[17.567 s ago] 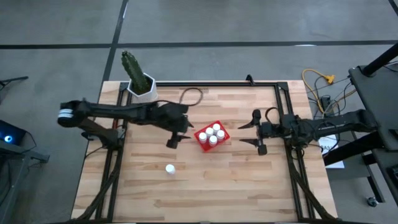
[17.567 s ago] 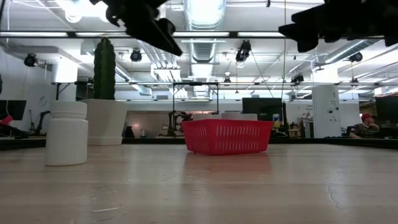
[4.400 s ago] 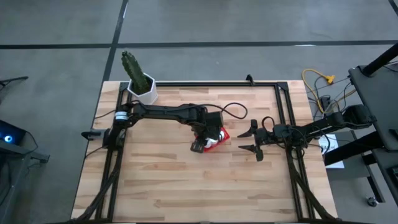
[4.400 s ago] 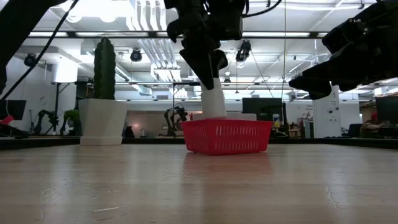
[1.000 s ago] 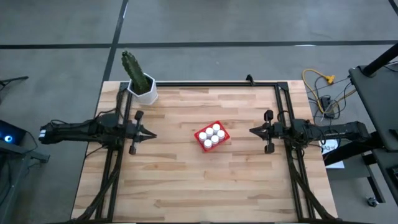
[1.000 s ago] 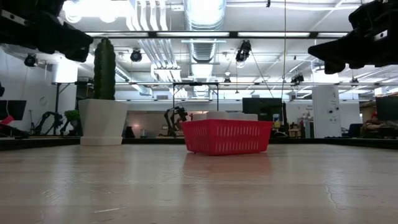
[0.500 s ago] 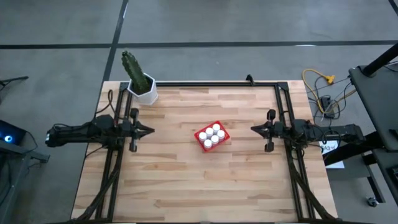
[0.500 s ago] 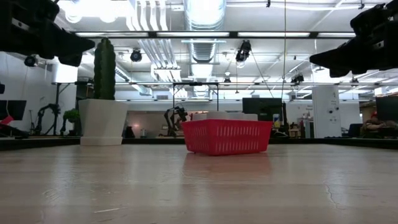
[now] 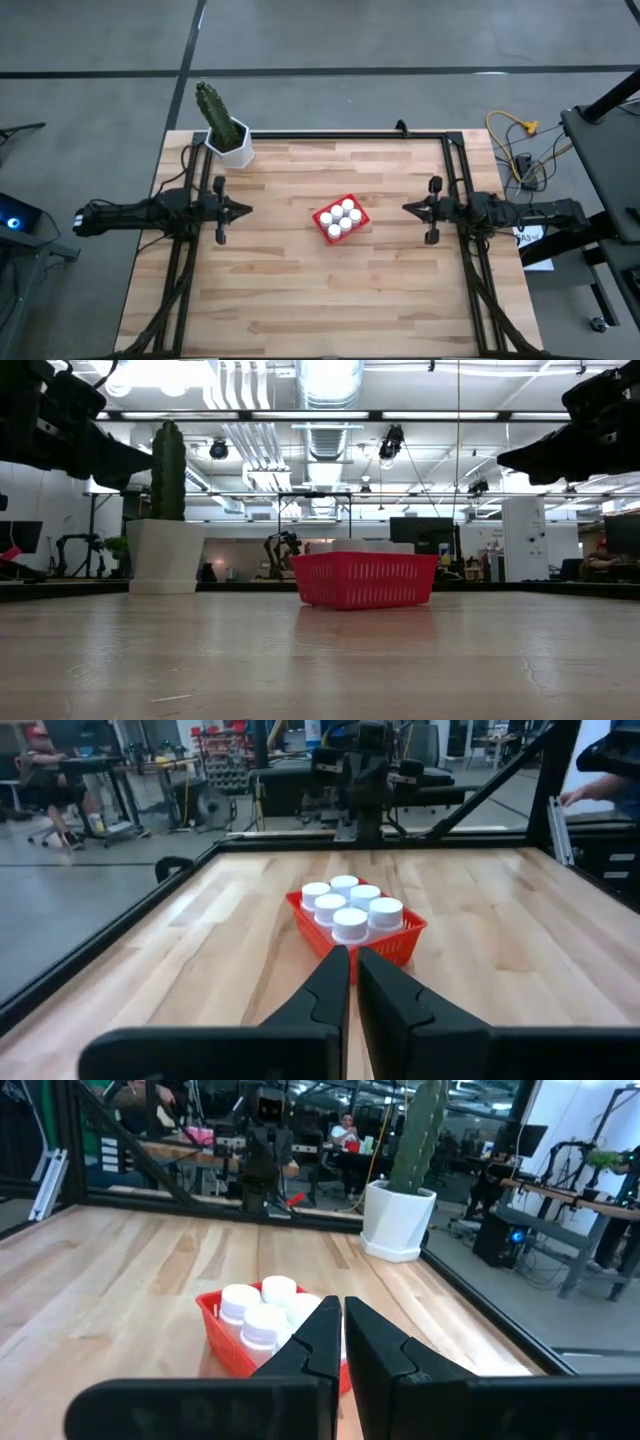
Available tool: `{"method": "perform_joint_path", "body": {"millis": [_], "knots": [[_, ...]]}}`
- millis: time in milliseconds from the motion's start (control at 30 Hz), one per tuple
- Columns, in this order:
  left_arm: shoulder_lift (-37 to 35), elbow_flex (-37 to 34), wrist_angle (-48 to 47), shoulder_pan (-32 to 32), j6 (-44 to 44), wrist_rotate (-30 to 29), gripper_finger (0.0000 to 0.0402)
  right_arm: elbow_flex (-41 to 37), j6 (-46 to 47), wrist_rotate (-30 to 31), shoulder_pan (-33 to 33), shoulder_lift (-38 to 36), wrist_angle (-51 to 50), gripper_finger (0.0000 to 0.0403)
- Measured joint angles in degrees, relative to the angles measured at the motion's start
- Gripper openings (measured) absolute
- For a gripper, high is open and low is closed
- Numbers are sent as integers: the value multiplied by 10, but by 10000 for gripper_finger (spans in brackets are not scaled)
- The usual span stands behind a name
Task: Pick and place pill bottles into a basket
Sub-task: Return to Home Position
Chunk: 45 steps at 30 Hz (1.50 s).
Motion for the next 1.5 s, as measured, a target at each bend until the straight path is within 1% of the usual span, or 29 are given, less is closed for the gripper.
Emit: {"method": "perform_joint_path", "body": {"millis": [133, 333, 600, 1500], "knots": [[-5, -6, 3, 0, 0, 0, 5, 0, 2, 0, 0, 20, 0, 8], [-23, -35, 70, 0, 16, 1, 5, 0, 10, 0, 0, 58, 0, 8], [-25, -36, 73, 0, 28, -8, 5, 0, 23, -1, 0, 96, 0, 8], [-19, -37, 80, 0, 29, -8, 5, 0, 23, -1, 0, 100, 0, 8]]}}
